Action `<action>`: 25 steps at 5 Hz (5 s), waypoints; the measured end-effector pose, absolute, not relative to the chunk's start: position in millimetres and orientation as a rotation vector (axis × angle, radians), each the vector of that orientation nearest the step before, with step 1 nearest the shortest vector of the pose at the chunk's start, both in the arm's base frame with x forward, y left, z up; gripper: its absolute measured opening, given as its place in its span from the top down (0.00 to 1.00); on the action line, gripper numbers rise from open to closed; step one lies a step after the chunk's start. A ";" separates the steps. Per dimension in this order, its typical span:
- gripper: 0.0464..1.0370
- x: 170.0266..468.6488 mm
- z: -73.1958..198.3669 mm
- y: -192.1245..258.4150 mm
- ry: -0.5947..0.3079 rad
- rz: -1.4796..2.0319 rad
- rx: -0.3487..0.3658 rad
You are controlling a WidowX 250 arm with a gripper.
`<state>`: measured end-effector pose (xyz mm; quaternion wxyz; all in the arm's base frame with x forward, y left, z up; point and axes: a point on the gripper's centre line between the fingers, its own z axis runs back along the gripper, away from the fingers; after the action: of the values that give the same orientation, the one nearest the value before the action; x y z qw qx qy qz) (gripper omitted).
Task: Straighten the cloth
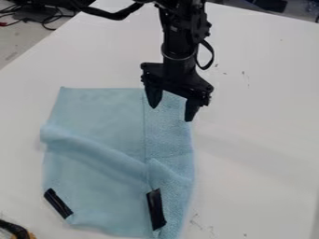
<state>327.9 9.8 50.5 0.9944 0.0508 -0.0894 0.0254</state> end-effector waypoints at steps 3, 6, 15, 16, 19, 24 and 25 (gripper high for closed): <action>0.04 357.8 42.6 27.3 -0.174 -0.019 0.104; 0.04 372.7 32.9 51.5 -0.184 -0.015 0.111; 0.92 376.9 12.9 62.8 -0.175 -0.005 0.091; 0.96 376.7 13.4 63.2 -0.175 0.002 0.090; 0.22 372.5 13.0 65.1 -0.148 -0.005 0.105; 0.68 375.2 12.5 61.9 -0.168 -0.010 0.086; 0.90 373.8 11.2 61.9 -0.165 -0.002 0.086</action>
<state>373.8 61.9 11.2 0.9957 0.0430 -0.0823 -0.0010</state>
